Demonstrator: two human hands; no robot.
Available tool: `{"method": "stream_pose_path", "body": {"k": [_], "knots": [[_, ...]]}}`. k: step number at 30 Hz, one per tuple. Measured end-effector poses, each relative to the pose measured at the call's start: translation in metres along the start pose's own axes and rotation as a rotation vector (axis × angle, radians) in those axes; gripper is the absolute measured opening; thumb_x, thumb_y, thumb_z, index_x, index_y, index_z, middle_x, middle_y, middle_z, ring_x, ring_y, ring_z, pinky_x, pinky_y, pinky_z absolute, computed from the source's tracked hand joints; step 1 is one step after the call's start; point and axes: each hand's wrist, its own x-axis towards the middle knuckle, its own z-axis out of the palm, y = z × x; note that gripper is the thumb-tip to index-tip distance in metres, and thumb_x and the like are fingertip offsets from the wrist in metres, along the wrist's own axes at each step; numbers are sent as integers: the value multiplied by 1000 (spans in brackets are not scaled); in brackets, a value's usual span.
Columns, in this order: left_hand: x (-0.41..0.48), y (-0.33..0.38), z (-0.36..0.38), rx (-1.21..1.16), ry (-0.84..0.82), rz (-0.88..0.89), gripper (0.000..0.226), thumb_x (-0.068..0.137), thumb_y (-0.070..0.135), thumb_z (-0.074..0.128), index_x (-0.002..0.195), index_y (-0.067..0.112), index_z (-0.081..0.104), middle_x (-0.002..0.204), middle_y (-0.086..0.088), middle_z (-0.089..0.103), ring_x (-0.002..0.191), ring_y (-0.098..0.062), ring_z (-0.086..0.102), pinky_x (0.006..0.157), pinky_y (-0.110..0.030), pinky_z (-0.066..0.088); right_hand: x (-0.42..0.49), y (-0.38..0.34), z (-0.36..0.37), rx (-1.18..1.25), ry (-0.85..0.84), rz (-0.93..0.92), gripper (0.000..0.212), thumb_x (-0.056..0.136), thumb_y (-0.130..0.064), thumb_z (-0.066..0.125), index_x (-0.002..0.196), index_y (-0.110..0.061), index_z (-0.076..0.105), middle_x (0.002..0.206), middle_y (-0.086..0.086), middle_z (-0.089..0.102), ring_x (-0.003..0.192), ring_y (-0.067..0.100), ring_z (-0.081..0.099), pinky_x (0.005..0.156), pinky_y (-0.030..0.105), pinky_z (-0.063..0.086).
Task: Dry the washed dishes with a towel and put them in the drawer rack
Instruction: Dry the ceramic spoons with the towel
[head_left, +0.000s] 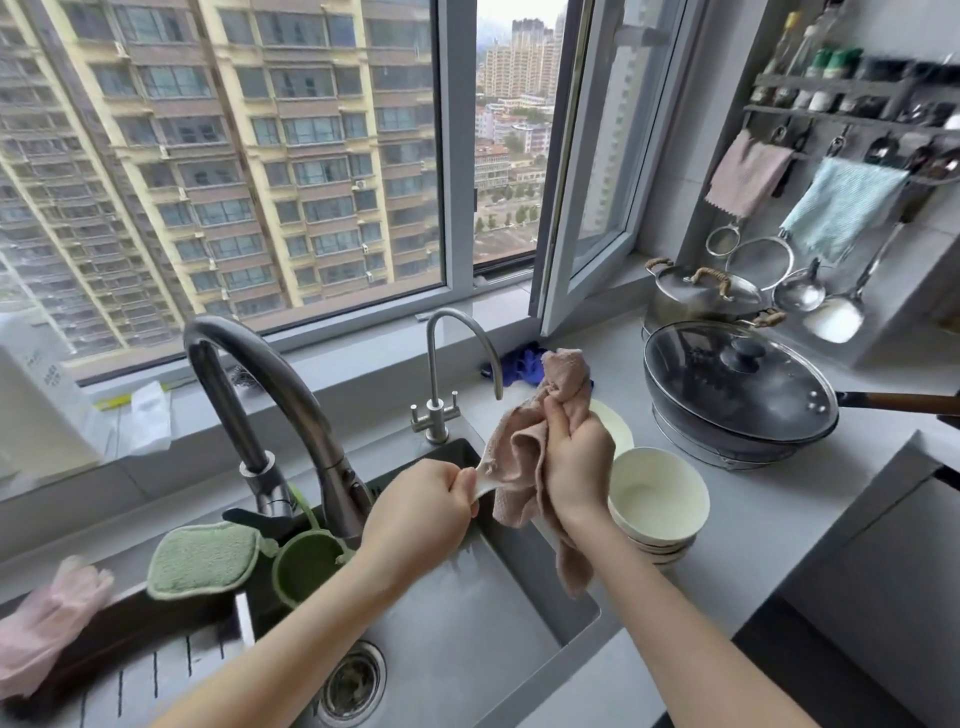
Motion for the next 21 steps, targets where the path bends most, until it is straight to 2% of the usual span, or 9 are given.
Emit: {"method": "stream_pose_path", "body": {"k": [3,6,8,9,10,12,15,18,21], "knots": [[0,-8,-9,-22,-50,-52,44,98,32,40,59,19,57,49,3,50,47,-16,45,55,-28,33,12,-6,-30,-195,108,-41,36,95,-39,52,72,-11,48,75,18,63,82,40,61,65,33,33],[6,-13,-19,-71,-159,-45,44,97,28,43,56,19,57,37,7,45,38,-9,38,50,-26,30,1,-19,-48,-416,38,-508,44,95,-46,45,81,-7,60,73,15,66,75,36,59,67,36,37],[5,-4,-21,-82,-218,31,43,95,28,47,56,17,59,37,7,47,37,-7,39,49,-26,34,-13,-22,-38,-450,-144,-828,40,94,-46,39,84,-17,65,75,6,64,79,24,53,78,39,37],[4,2,-20,-73,-220,80,40,94,29,49,58,14,61,43,5,51,42,-9,44,54,-28,38,-18,-17,-29,-473,-246,-866,45,94,-47,35,83,-18,67,75,6,64,79,21,51,81,42,40],[2,6,-19,-43,-205,122,39,93,32,51,62,12,63,51,2,56,50,-13,50,59,-30,42,-22,-13,-22,-485,-322,-823,58,95,-52,28,76,-13,68,71,8,65,76,23,53,77,43,43],[-4,10,-17,89,-150,174,38,93,34,49,68,11,65,65,-2,62,64,-21,58,66,-32,44,-26,-7,-14,-506,-303,-770,82,96,-61,15,56,-5,60,54,13,60,54,30,57,54,31,44],[-14,6,-10,235,-95,207,36,94,33,44,74,11,63,65,-1,57,68,-22,56,61,-32,37,-25,1,-10,-580,-146,-847,86,100,-53,12,36,-7,47,33,9,47,28,26,46,33,20,27],[-17,3,-10,242,-71,181,36,96,33,43,70,15,60,56,2,50,60,-16,49,59,-30,31,-24,-2,-6,-620,-173,-823,88,100,-51,11,37,-4,50,35,12,51,32,27,51,36,21,33],[-19,-1,-13,245,-64,177,35,96,33,41,70,18,59,52,3,45,52,-9,41,57,-30,28,-20,-14,-3,-638,-272,-458,77,100,-50,21,77,9,65,79,28,68,79,40,66,71,37,47]]}}
